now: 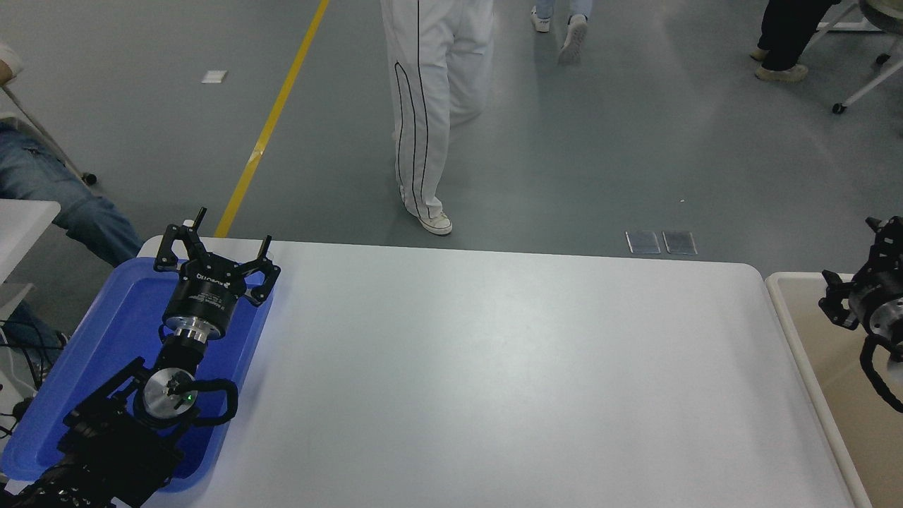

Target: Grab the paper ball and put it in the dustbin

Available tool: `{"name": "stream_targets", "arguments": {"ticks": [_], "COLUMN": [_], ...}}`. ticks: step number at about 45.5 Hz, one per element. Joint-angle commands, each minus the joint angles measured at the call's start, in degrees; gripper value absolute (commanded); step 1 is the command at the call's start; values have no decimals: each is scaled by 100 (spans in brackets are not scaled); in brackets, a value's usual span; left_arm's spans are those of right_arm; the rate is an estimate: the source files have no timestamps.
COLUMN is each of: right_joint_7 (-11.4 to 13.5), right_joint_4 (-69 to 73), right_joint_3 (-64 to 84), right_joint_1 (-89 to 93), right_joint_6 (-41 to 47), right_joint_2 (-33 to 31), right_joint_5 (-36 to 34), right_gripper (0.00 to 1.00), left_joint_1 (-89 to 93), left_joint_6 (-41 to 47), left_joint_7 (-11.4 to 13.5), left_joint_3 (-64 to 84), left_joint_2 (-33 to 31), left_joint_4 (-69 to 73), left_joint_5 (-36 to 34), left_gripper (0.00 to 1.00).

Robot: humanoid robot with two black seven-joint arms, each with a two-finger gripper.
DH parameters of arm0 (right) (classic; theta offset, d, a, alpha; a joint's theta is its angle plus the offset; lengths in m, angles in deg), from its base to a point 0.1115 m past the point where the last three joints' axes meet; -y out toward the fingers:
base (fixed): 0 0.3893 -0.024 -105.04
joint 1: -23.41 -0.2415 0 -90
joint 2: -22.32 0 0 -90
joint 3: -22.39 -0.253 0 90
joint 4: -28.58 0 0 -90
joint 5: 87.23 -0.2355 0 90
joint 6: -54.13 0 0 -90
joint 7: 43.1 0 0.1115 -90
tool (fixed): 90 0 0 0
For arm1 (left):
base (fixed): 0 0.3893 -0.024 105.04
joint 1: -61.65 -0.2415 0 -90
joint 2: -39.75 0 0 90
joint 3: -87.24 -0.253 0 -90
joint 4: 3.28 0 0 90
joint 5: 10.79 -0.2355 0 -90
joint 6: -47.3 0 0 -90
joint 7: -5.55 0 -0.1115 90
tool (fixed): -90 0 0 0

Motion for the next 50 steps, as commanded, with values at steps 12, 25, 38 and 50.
{"name": "stream_targets", "arguments": {"ticks": [12, 25, 38, 50], "right_joint_7": [-1190, -1437, -1446, -1446], "right_joint_4": [1875, 2077, 2544, 2350], "right_joint_3": [-249, -521, -715, -662], "right_joint_1": [654, 952, 1322, 1278], "right_joint_6": [-675, -728, -1133, -1097], "right_joint_2": [479, 514, 487, 584], "right_joint_5": [263, 290, 378, 387], "right_gripper": [100, 100, 100, 100], "left_joint_1": [0, 0, 0, 0], "left_joint_6": [0, 0, 0, 0], "left_joint_7": [0, 0, 0, 0], "left_joint_3": [-6, -6, -6, -6], "left_joint_2": [0, 0, 0, 0], "left_joint_4": [-2, 6, -2, 6], "left_joint_5": [3, 3, 3, 3], "left_gripper": [100, 100, 100, 100]}}
